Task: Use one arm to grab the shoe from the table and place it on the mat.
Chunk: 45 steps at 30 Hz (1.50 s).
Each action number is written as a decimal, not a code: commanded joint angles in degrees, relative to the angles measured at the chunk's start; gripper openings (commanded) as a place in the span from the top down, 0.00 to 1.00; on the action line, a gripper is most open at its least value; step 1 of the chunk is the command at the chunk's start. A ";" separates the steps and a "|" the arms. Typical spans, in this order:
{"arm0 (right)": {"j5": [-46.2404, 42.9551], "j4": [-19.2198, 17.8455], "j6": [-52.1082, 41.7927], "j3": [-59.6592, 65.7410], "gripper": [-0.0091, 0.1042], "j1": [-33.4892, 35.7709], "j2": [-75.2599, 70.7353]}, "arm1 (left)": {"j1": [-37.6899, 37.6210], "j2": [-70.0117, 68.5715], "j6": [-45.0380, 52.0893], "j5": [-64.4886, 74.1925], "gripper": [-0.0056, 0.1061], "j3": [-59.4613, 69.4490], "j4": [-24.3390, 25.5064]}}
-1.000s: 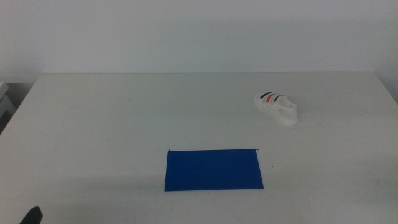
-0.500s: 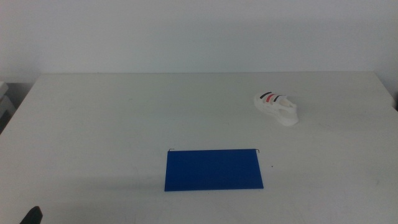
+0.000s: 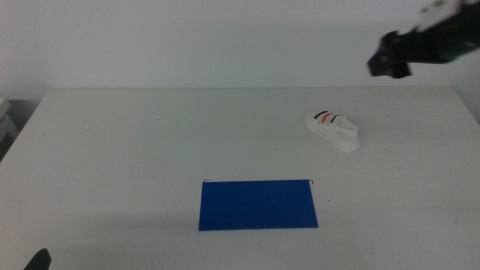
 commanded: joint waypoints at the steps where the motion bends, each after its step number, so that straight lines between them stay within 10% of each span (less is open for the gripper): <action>1: 3.53 -0.12 -2.64 -7.81 0.25 0.02 4.64 | -0.27 -0.74 -0.27 -4.58 0.11 0.40 -0.43; 11: 15.40 0.35 -6.47 -30.50 0.25 0.02 26.57 | -0.27 -0.74 -0.27 -4.58 0.11 0.40 -0.43; 31: 7.54 -1.56 -13.32 -36.58 0.27 0.02 43.69 | -0.27 -0.74 -0.27 -4.58 0.11 0.40 -0.43; 42: 7.55 -1.44 -13.32 -36.52 0.58 0.02 45.38 | -0.27 -0.74 -0.27 -4.58 0.11 0.40 -0.43; 45: 10.25 -0.17 -11.75 -36.52 0.90 0.02 43.46 | -0.27 -0.74 -0.27 -4.58 0.11 0.40 -0.43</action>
